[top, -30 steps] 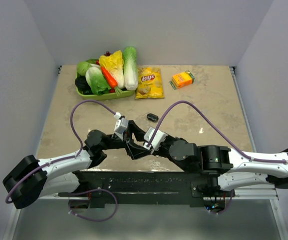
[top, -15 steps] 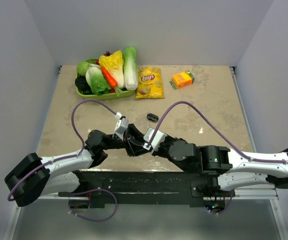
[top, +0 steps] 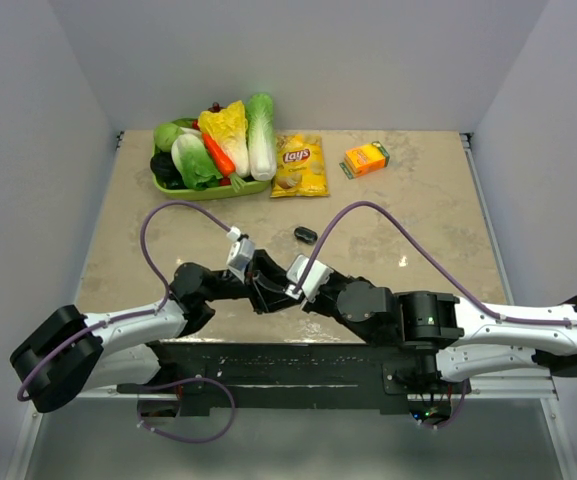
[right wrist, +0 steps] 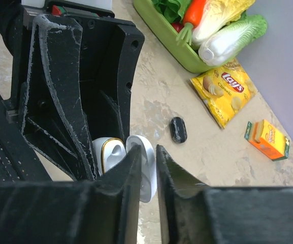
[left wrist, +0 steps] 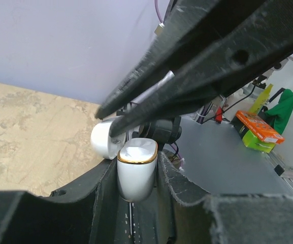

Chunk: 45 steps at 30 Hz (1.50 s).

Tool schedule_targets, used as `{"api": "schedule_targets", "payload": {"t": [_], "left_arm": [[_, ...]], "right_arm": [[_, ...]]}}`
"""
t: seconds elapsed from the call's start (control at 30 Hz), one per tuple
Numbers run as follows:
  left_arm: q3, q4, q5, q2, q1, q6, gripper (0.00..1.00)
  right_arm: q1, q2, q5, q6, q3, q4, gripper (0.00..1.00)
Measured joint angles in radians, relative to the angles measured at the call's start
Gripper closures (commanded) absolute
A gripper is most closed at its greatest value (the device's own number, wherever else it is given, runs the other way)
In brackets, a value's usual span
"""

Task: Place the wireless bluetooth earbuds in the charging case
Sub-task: Adjust the charging case, then pick up the earbud from the center of the board.

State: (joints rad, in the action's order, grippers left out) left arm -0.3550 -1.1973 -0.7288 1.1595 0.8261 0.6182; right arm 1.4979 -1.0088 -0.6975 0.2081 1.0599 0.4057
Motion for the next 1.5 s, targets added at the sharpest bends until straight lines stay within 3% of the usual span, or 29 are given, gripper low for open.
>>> {"api": "schedule_targets", "payload": {"t": [0.03, 0.13, 0.3, 0.47, 0.63, 0.7, 0.77, 0.93, 1.03, 1.23, 1.37, 1.5], "left_arm": [[0.001, -0.003, 0.0, 0.0, 0.0, 0.0, 1.0], [0.008, -0.037, 0.003, 0.003, 0.0, 0.004, 1.0], [0.035, -0.066, 0.022, 0.004, 0.0, 0.019, 1.0], [0.084, -0.073, 0.082, -0.008, 0.003, 0.014, 1.0], [0.195, -0.067, 0.241, -0.114, 0.055, -0.075, 1.0], [0.236, -0.07, 0.325, -0.174, 0.108, -0.145, 1.0], [0.262, -0.08, 0.4, -0.207, 0.163, -0.211, 1.0], [0.303, -0.071, 0.531, -0.216, 0.229, -0.305, 1.0], [0.304, -0.064, 0.581, -0.241, 0.233, -0.33, 1.0], [0.304, -0.073, 0.63, -0.331, 0.235, -0.36, 1.0], [0.304, -0.072, 0.637, -0.328, 0.236, -0.369, 1.0], [0.304, -0.072, 0.637, -0.319, 0.236, -0.368, 1.0]], "right_arm": [[0.0, 0.0, 0.0, -0.013, 0.0, -0.003, 0.59], [-0.002, 0.002, -0.012, -0.051, 0.0, -0.012, 0.49], [-0.033, 0.031, -0.014, -0.12, 0.0, -0.02, 0.41], [-0.116, 0.105, -0.016, -0.23, -0.004, -0.037, 0.44], [-0.41, 0.211, 0.019, -0.432, -0.116, -0.078, 0.49], [-0.522, 0.204, 0.08, -0.509, -0.187, -0.097, 0.58], [-0.581, 0.14, 0.13, -0.579, -0.264, -0.12, 0.59], [-0.587, -0.075, 0.287, -0.682, -0.454, -0.182, 0.59], [-0.587, -0.112, 0.356, -0.705, -0.51, -0.212, 0.58], [-0.587, -0.143, 0.407, -0.724, -0.518, -0.323, 0.58], [-0.587, -0.229, 0.431, -0.737, -0.518, -0.355, 0.47], [-0.587, -0.288, 0.434, -0.759, -0.518, -0.354, 0.44]]}}
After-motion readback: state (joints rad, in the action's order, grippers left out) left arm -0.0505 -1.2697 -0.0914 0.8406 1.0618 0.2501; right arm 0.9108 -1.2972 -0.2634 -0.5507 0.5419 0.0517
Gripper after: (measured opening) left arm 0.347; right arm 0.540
